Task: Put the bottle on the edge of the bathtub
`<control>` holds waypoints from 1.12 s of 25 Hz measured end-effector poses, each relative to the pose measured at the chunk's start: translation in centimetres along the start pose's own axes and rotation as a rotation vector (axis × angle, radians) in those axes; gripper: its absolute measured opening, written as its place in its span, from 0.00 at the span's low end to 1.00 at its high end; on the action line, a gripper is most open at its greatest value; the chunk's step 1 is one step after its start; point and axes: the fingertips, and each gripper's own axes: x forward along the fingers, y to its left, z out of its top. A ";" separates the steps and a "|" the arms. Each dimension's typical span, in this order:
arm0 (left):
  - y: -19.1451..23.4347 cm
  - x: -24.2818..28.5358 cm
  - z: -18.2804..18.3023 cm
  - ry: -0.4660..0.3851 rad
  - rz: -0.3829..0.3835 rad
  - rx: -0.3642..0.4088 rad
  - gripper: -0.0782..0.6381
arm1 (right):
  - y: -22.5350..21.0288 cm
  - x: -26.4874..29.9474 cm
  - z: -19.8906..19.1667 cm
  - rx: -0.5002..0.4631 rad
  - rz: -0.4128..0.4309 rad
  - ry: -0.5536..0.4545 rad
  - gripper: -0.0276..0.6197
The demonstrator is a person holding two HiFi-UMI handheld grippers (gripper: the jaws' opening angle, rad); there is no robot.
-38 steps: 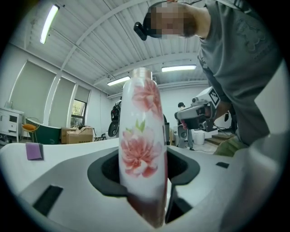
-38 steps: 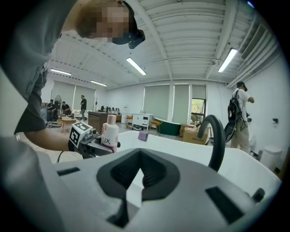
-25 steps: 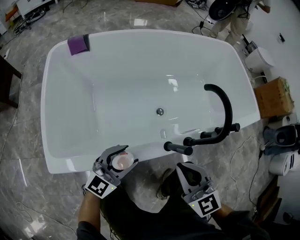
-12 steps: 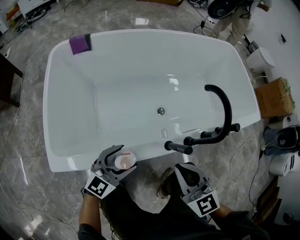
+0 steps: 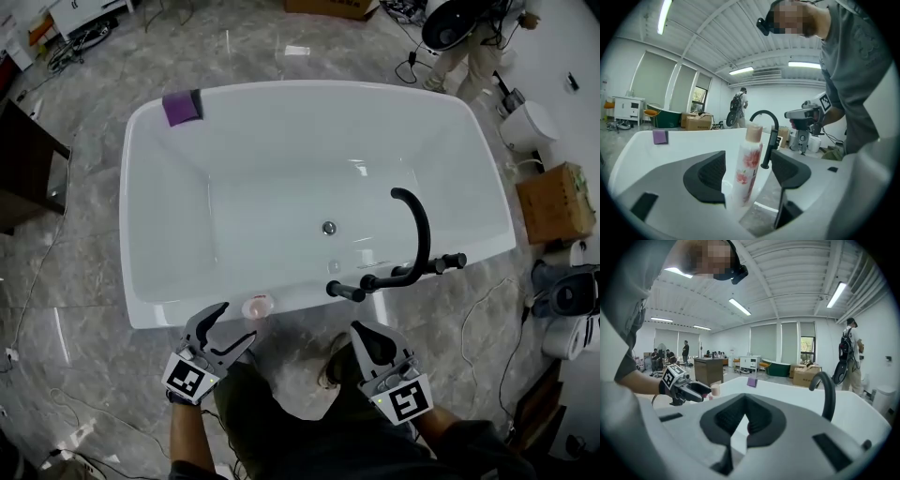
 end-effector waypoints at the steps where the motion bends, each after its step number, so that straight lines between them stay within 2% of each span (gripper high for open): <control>1: -0.3 -0.7 1.3 -0.004 0.020 -0.014 0.53 | -0.1 -0.4 0.9 0.004 -0.003 0.001 0.04; 9: -3.6 -6.3 13.0 -0.036 0.195 -0.060 0.35 | -1.2 -4.4 9.1 0.049 -0.041 -0.016 0.04; 11: -4.2 -7.9 15.7 -0.049 0.240 -0.078 0.27 | -1.3 -5.5 11.2 0.063 -0.056 -0.022 0.04; 14: -5.6 -9.8 19.3 -0.038 0.295 -0.090 0.23 | -0.9 -7.1 14.3 0.080 -0.058 -0.027 0.04; 21: -8.2 -12.3 25.5 -0.061 0.370 -0.093 0.13 | 0.0 -10.3 19.8 0.108 -0.042 -0.054 0.04; 28: -11.5 -13.1 29.3 -0.049 0.379 -0.061 0.11 | 0.2 -12.6 23.3 0.114 -0.036 -0.083 0.04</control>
